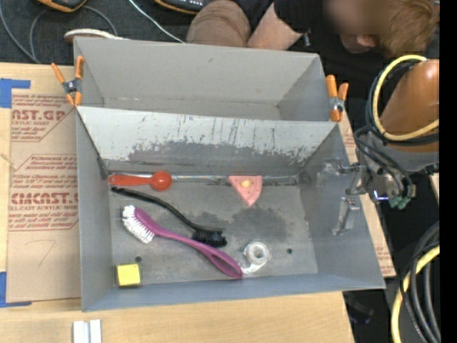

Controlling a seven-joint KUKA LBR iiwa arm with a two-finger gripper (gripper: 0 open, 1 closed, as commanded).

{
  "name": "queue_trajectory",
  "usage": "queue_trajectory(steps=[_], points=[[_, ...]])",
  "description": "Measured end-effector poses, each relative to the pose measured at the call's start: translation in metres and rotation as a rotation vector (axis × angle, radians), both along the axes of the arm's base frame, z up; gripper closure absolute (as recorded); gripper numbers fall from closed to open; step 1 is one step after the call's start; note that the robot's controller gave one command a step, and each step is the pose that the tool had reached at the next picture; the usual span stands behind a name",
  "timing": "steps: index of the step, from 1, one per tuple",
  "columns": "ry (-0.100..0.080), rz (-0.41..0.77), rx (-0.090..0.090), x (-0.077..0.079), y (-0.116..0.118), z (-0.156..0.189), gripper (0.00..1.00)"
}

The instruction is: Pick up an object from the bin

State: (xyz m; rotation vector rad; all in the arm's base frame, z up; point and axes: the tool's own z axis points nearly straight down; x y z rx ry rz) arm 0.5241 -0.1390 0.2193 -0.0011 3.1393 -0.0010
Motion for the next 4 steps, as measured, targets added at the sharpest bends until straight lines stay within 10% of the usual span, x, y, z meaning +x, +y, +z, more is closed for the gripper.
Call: queue_trajectory(steps=[1,2,3,4], points=[[0.000,0.000,0.000,0.000,0.000,0.000,0.00],[0.002,-0.020,0.002,0.035,0.008,-0.074,0.00],[-0.016,0.230,-0.008,0.036,-0.016,-0.004,0.00],[0.000,0.246,0.003,0.049,0.006,-0.047,0.00]])
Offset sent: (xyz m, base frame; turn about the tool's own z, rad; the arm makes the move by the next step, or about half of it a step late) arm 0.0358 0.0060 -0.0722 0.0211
